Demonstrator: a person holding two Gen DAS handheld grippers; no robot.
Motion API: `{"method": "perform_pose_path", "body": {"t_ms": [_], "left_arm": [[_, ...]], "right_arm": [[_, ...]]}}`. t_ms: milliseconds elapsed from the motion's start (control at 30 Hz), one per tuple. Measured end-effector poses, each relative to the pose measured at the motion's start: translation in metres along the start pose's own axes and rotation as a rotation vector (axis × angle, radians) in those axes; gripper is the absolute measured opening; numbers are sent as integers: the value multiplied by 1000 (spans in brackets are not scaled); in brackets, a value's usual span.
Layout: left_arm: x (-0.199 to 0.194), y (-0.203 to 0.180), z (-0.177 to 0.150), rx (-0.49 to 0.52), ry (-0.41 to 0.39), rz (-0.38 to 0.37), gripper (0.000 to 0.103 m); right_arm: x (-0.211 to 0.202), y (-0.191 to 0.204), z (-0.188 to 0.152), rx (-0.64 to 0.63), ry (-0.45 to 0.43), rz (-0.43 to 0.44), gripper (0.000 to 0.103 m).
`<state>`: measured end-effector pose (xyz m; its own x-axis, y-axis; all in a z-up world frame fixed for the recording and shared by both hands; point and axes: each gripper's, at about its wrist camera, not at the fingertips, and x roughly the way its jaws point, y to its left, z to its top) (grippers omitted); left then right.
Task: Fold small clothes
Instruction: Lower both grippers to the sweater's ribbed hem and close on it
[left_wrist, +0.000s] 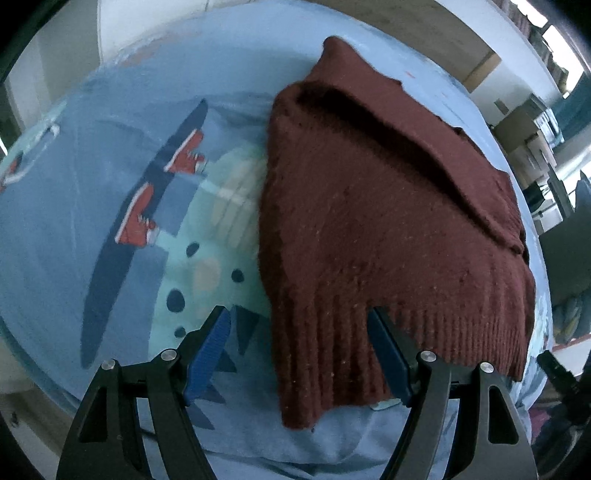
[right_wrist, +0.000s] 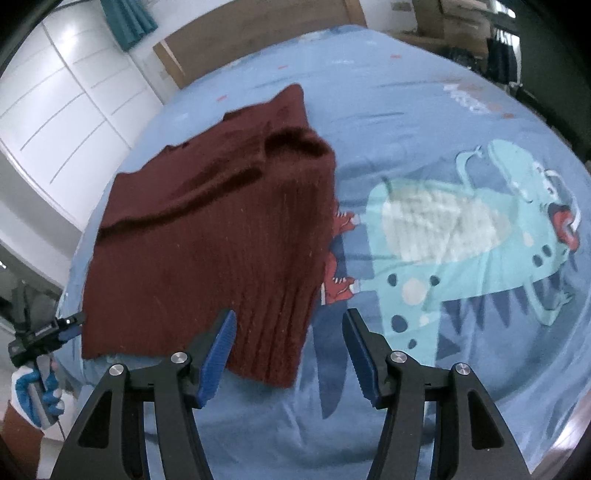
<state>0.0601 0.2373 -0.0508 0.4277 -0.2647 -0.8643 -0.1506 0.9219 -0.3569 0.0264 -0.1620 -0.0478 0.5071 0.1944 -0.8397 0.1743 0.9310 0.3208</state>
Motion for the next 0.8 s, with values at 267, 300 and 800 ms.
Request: {"method": "perform_pose_path", "body": {"t_ms": [267,300,800], "left_arm": [[5,8,0,-45,29,-89,71],[5,9,1,-53,30,-101,70],[7,49,3,-240,83,-405,66]], "right_arm": [[31,-11,-2,65,71,46,62],[34,-12,-3,70,79,47,61],[52,-14,-1,93,122,181,60]]}}
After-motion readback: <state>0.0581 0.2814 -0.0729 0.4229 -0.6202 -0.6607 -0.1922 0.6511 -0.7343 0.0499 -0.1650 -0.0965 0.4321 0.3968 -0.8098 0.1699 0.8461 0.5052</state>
